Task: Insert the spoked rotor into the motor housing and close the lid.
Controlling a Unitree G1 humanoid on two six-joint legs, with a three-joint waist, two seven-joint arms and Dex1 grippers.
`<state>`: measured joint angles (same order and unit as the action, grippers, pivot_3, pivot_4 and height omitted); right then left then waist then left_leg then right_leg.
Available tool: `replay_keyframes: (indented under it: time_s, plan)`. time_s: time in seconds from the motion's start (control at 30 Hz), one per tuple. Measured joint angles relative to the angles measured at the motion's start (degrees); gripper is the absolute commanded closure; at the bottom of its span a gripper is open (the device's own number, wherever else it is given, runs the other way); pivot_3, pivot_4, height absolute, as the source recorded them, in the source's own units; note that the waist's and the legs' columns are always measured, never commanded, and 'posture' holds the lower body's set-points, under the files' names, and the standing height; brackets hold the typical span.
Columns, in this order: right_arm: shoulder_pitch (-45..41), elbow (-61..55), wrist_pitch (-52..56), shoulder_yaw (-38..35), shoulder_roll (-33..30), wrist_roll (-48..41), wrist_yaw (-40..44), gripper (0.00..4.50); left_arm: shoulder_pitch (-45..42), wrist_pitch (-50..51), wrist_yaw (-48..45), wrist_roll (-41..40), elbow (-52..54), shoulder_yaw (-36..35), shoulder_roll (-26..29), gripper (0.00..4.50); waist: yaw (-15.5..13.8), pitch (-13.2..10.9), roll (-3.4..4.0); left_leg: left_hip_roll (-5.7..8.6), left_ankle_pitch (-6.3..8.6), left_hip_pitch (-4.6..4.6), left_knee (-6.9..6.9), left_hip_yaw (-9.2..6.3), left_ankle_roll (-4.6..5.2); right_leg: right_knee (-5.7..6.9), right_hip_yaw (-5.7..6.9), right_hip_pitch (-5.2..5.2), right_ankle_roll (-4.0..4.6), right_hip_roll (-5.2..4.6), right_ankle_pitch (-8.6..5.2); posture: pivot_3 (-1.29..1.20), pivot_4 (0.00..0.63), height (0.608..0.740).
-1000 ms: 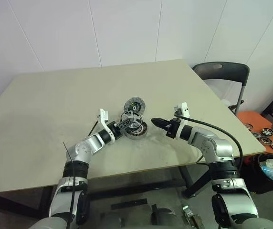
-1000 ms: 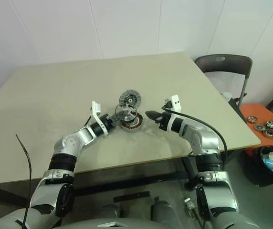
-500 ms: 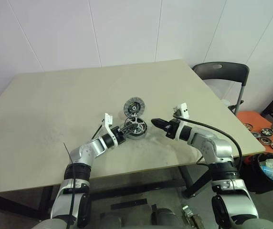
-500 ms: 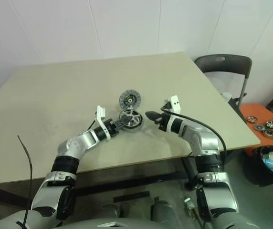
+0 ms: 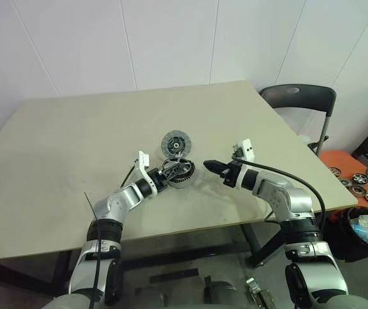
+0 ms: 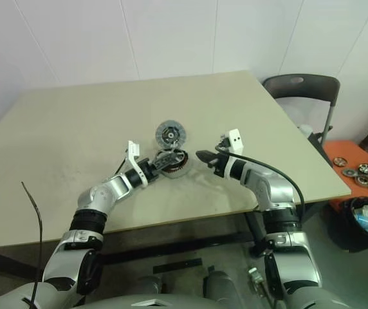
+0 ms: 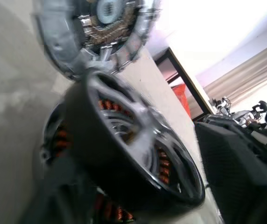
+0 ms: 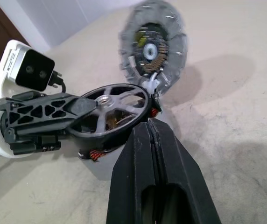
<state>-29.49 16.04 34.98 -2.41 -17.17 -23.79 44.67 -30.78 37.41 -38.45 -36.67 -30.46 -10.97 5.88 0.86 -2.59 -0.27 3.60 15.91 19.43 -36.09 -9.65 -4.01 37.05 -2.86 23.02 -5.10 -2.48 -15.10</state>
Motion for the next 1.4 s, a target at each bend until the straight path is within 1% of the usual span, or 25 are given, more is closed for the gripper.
replay_keyframes:
  time_s: [0.33,0.63,0.73,0.83,1.23,1.4]
  plan:
    - [0.00,0.20,-0.53,0.02,0.47,0.15,-0.75,4.50,4.13,4.33,-0.34,-0.66,7.11,0.02,0.31,1.33,0.15,0.00,0.00,-0.02,0.00,0.01,0.05,-0.01,0.00,0.00,0.00,0.03,0.01,0.00,0.01,0.00,0.000,0.740]
    - [0.03,1.36,-1.44,0.01,1.43,0.51,-1.74,4.50,13.50,10.29,-0.92,-2.12,19.27,1.20,3.84,1.33,0.18,0.00,0.02,-0.07,0.00,-0.01,0.05,0.00,0.00,0.01,-0.01,0.03,0.02,0.02,0.00,0.00,0.000,0.740]
    - [0.39,1.36,-1.67,0.01,1.86,0.53,-2.05,4.50,15.84,11.21,-0.47,-2.20,19.89,1.09,4.89,1.33,0.12,-0.01,0.02,-0.07,0.00,0.00,0.05,0.00,0.00,0.00,-0.01,0.03,0.02,0.02,0.00,0.00,0.000,0.740]
    - [0.68,1.36,-1.70,0.18,2.32,0.56,-2.18,4.50,16.16,11.22,-0.02,-2.44,20.40,1.02,4.97,1.33,0.02,-0.01,0.03,-0.06,0.00,0.00,0.04,0.00,0.00,0.00,-0.01,0.03,0.02,0.01,0.00,0.00,0.000,0.740]
    - [0.67,1.82,-2.44,0.29,2.38,1.14,-2.20,4.50,15.33,10.43,1.94,-2.54,19.79,0.96,4.45,1.33,0.03,-0.01,0.03,-0.06,0.00,0.01,0.04,0.00,0.00,0.00,-0.01,0.03,0.03,0.02,0.00,0.00,0.000,0.740]
    - [0.66,2.29,-2.80,0.44,2.36,1.66,-2.18,4.50,14.66,7.62,3.32,-1.14,18.47,1.04,3.14,1.33,-0.06,-0.01,0.03,-0.05,0.00,-0.01,0.01,0.01,0.00,0.01,-0.01,0.00,0.01,0.02,-0.01,0.00,0.000,0.740]
